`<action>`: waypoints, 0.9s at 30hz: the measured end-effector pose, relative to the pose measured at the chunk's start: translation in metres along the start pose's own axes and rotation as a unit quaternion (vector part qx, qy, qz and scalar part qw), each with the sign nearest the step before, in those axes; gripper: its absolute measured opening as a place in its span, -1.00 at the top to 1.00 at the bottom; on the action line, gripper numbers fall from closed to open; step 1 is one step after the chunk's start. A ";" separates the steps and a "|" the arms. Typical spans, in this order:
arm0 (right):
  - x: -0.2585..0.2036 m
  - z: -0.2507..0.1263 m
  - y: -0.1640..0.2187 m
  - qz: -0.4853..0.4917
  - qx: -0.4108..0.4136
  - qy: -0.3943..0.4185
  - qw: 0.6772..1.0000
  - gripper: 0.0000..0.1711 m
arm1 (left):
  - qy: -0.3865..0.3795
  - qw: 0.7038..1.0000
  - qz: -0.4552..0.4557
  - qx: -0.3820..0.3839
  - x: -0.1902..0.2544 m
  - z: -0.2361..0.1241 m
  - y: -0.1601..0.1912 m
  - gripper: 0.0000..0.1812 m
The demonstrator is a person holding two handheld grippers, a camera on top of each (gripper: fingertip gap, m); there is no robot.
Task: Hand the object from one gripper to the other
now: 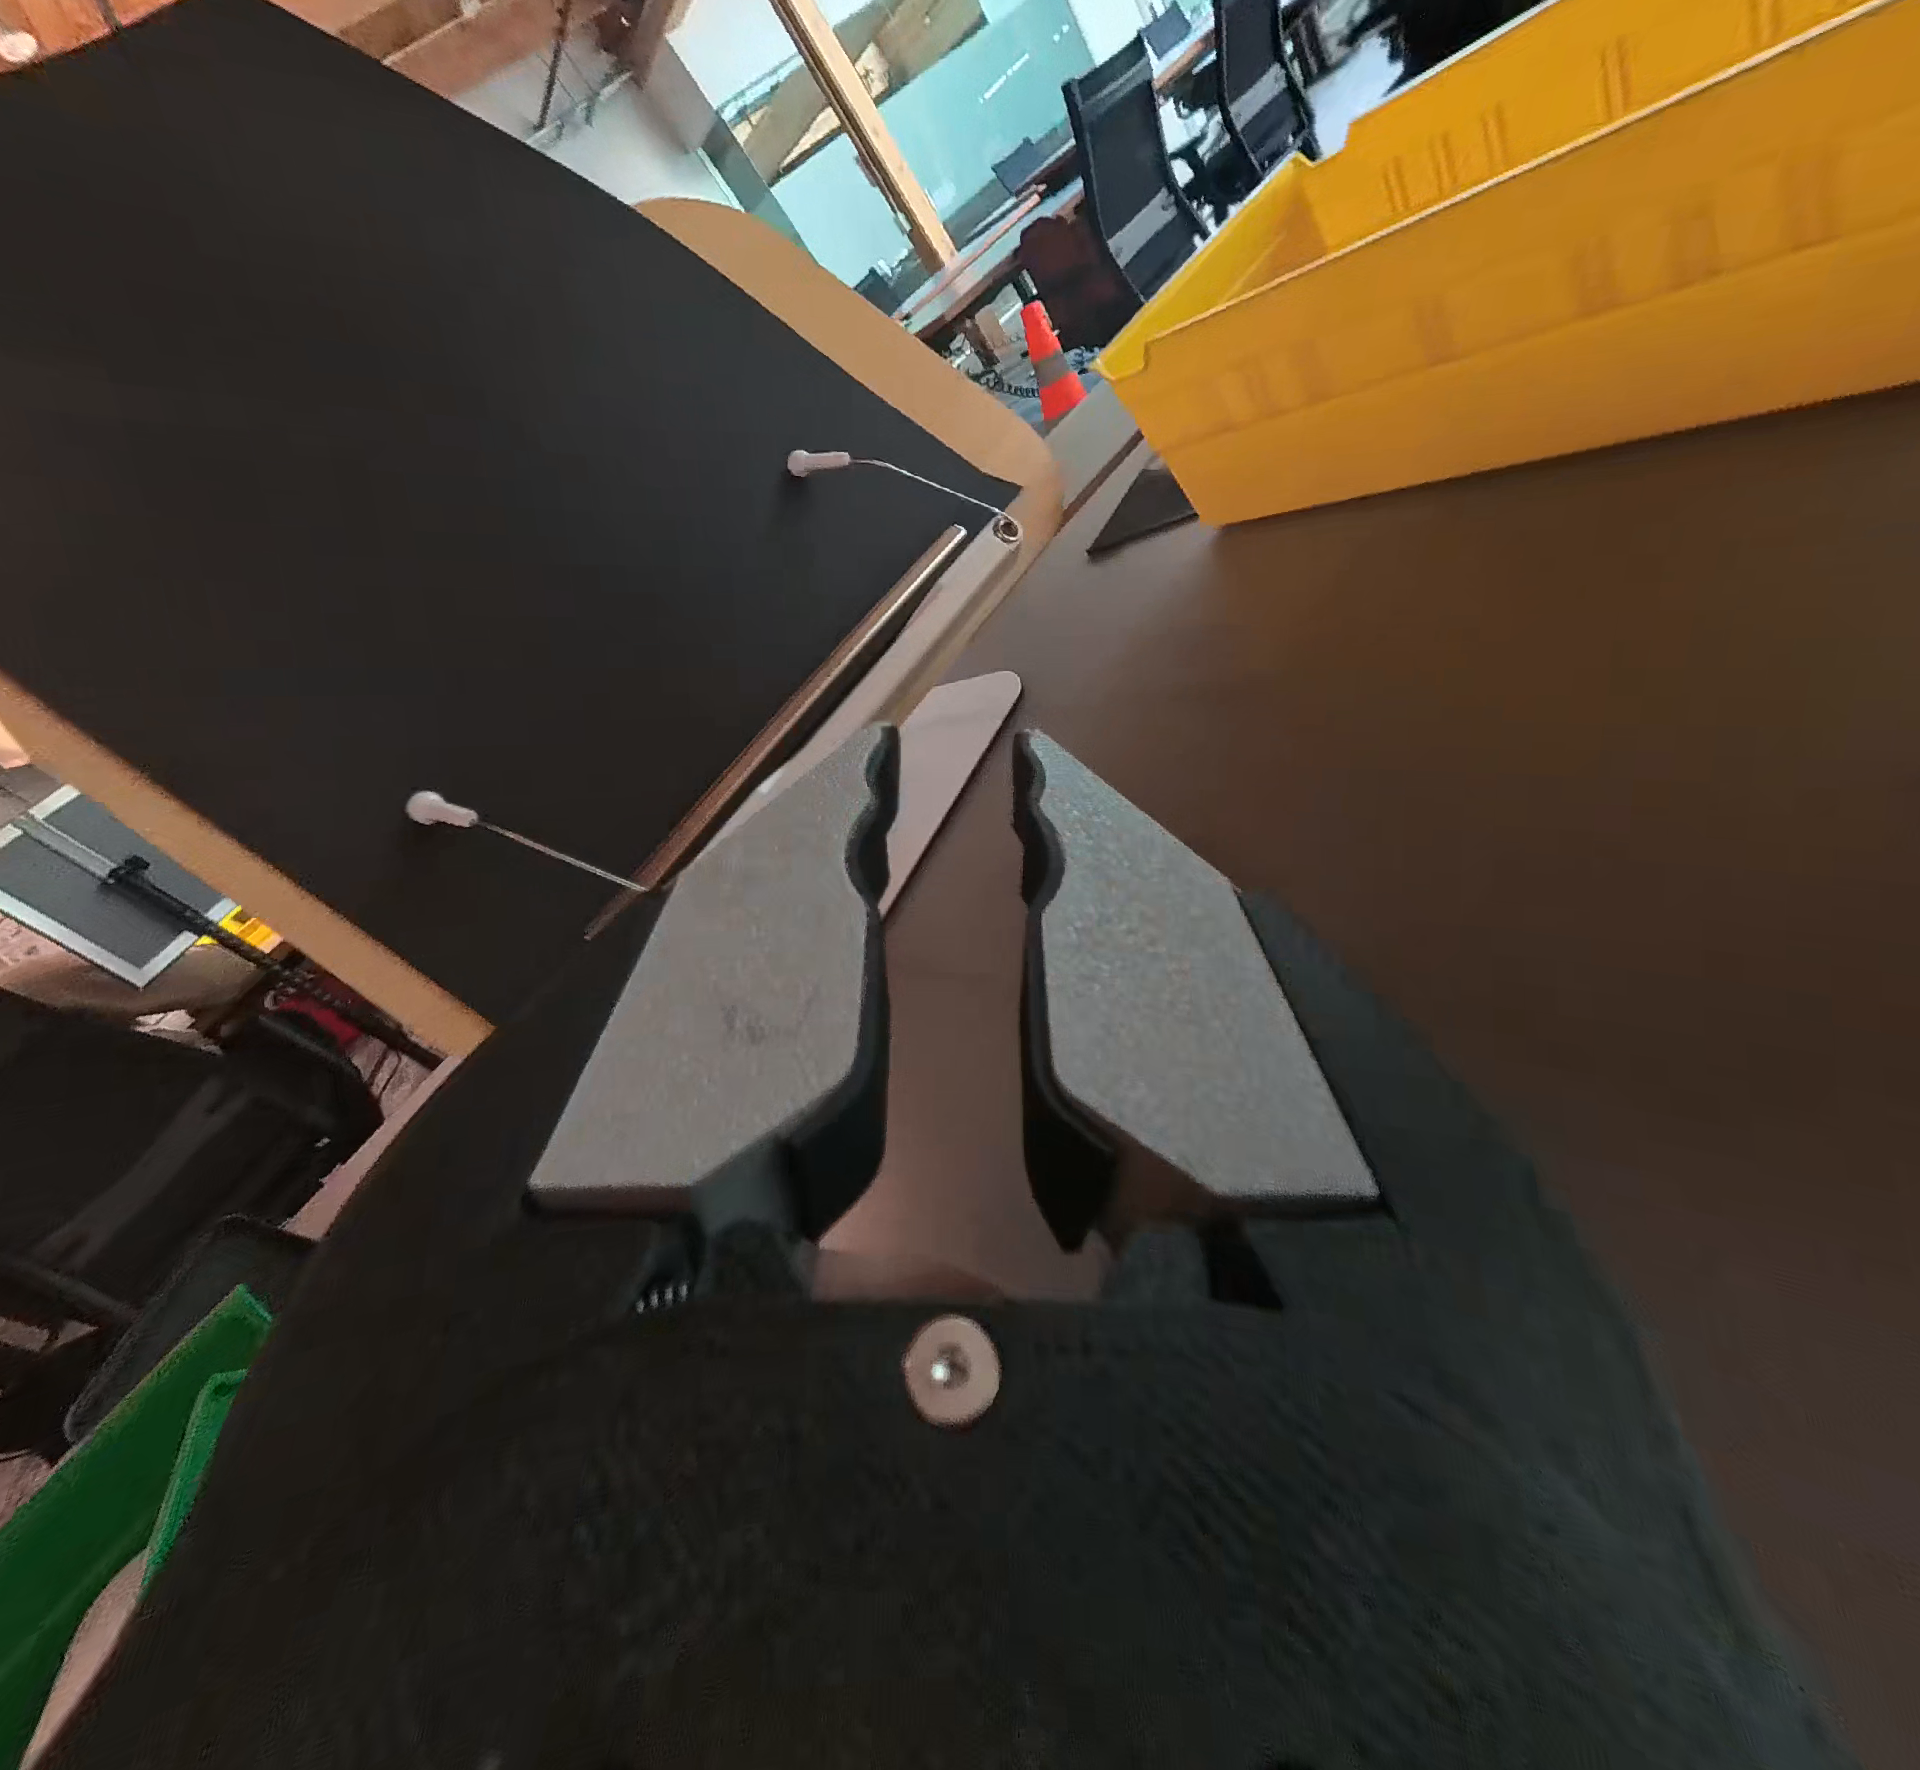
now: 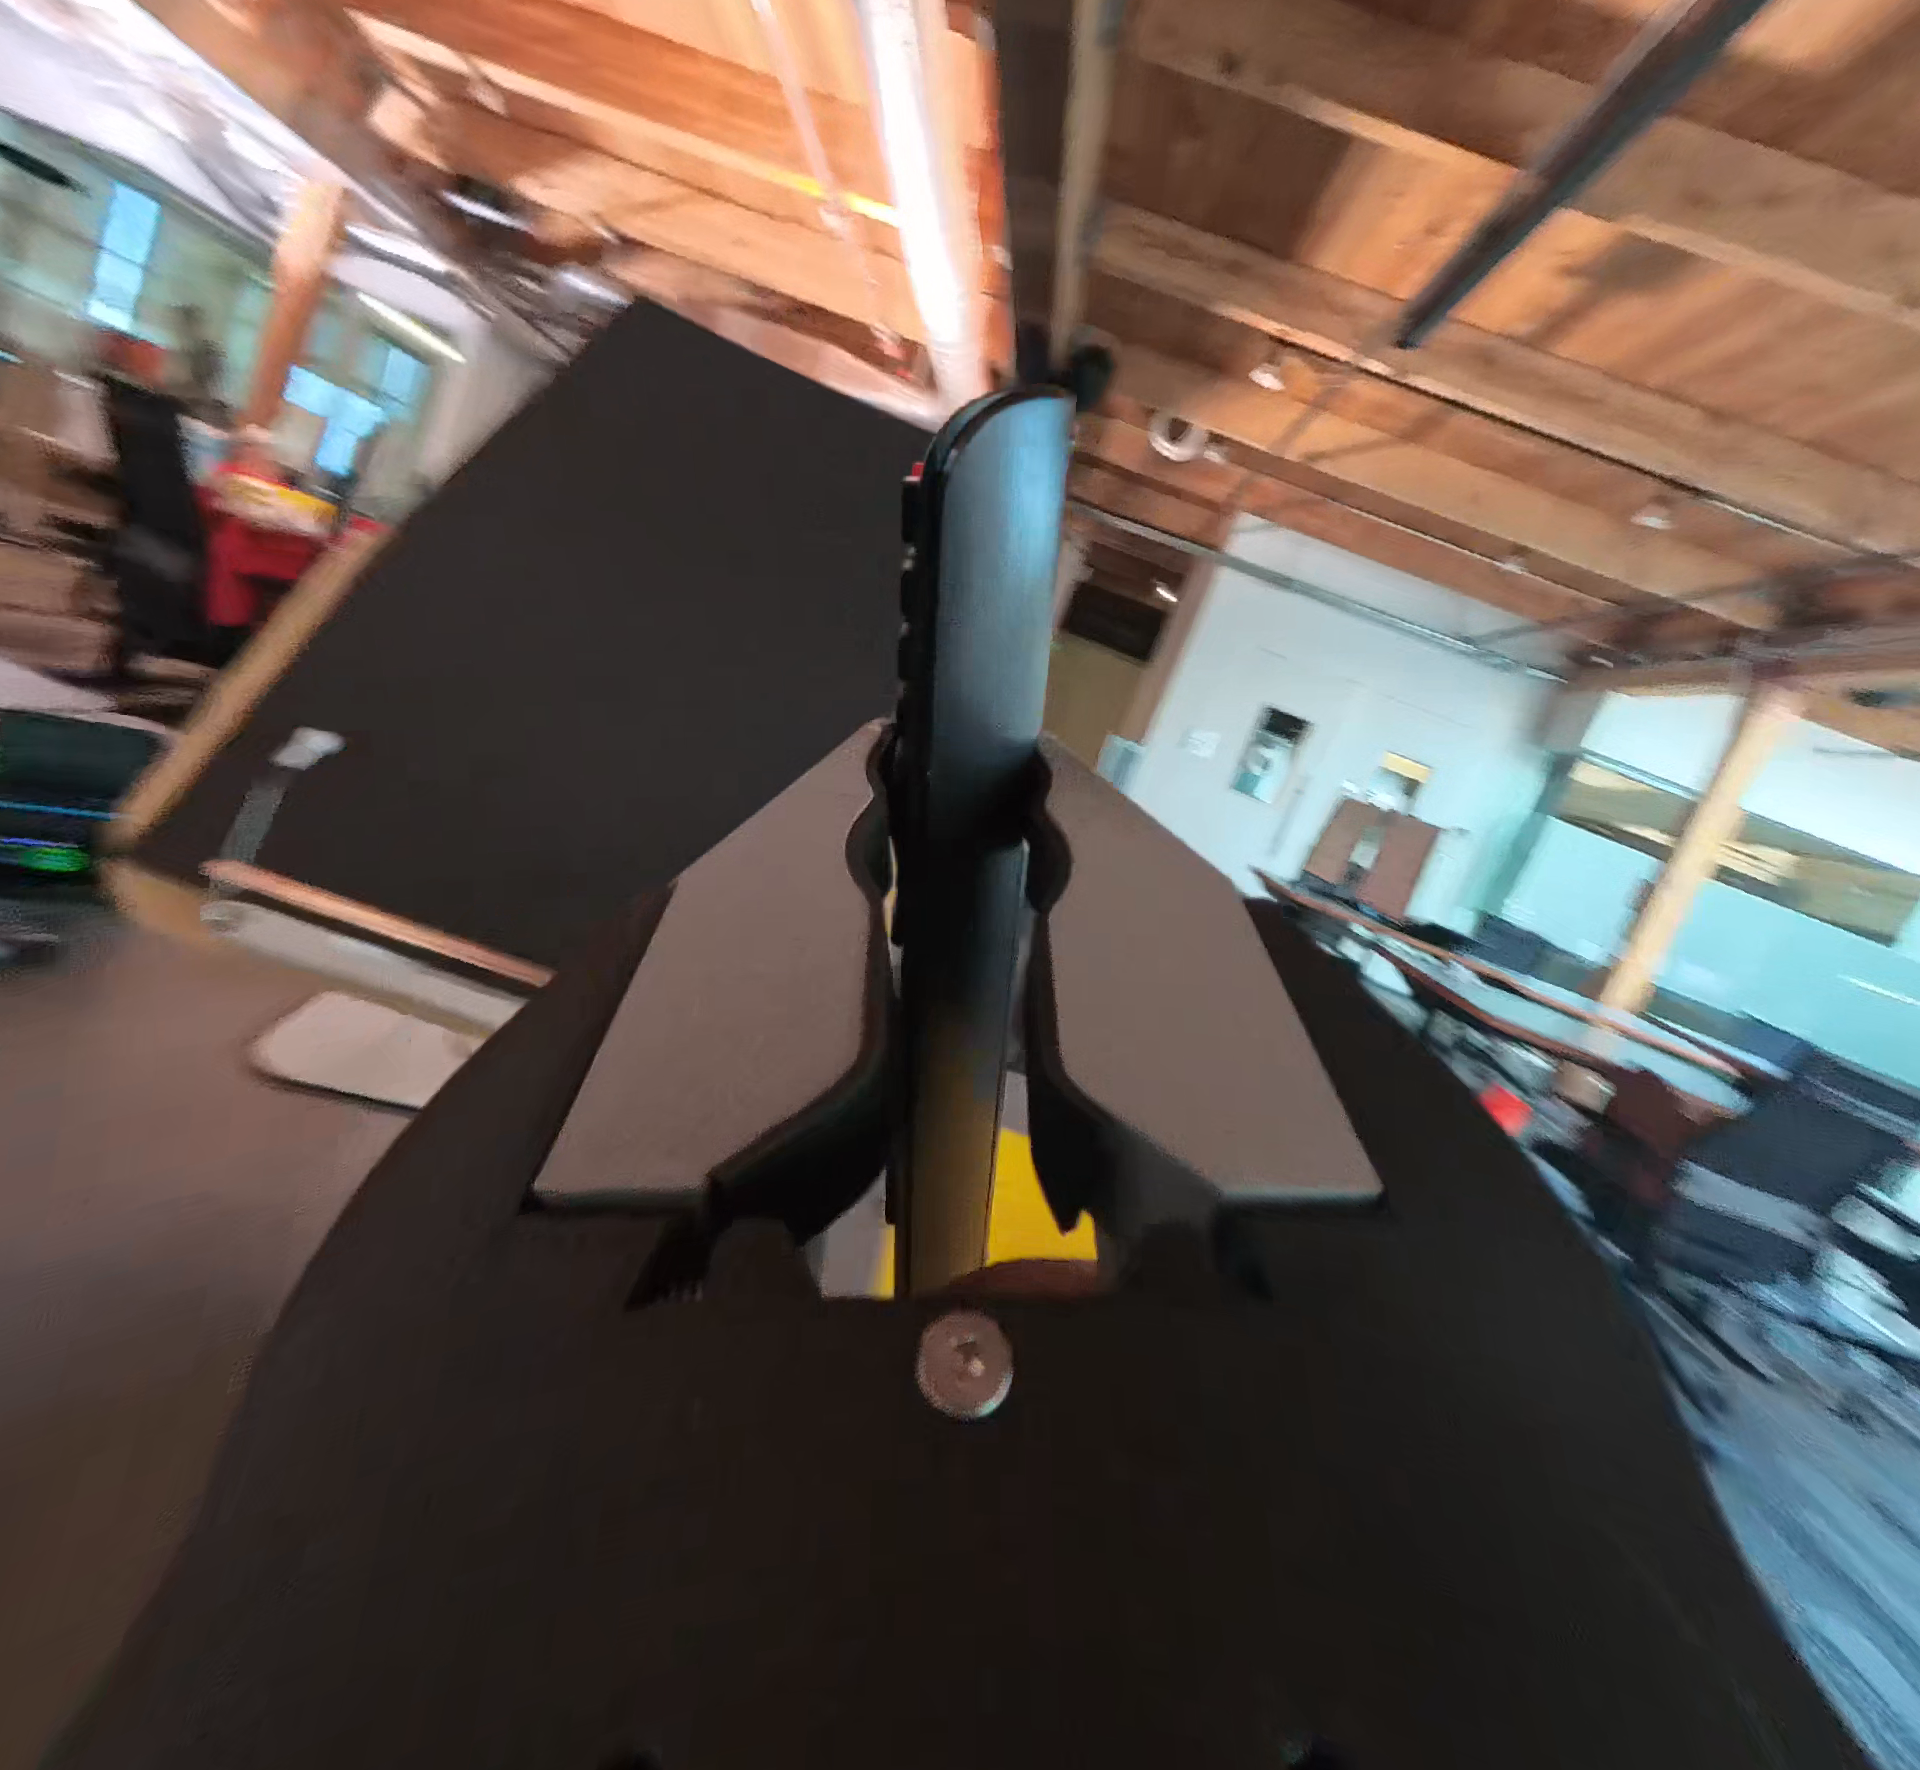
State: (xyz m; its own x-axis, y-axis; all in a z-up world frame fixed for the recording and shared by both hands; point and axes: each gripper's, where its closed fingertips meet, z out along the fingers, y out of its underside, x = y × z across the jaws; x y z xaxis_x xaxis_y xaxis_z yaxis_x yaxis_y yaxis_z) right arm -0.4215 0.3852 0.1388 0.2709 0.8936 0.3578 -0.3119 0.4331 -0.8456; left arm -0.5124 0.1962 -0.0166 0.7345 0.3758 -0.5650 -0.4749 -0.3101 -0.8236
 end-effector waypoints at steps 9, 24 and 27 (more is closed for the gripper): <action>0.062 -0.018 0.240 0.020 -0.477 -0.012 0.879 0.76 | 0.021 0.999 -0.027 -0.026 0.009 0.008 0.011 0.79; 0.067 0.015 0.123 0.096 -0.230 0.055 0.967 0.41 | 0.075 0.982 -0.111 -0.133 0.028 0.020 0.055 0.49; 0.011 0.023 0.048 0.144 -0.137 -0.058 0.978 0.43 | 0.081 0.975 -0.130 -0.159 0.030 0.023 0.067 0.40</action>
State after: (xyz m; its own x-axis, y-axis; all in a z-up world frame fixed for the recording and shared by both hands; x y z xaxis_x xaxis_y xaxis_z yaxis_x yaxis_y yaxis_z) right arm -0.4543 0.4185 0.1115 0.0977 0.9881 0.1184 -0.0990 0.1280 -0.9868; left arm -0.5329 0.2067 -0.0897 0.8890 0.3433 -0.3032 -0.1070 -0.4879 -0.8663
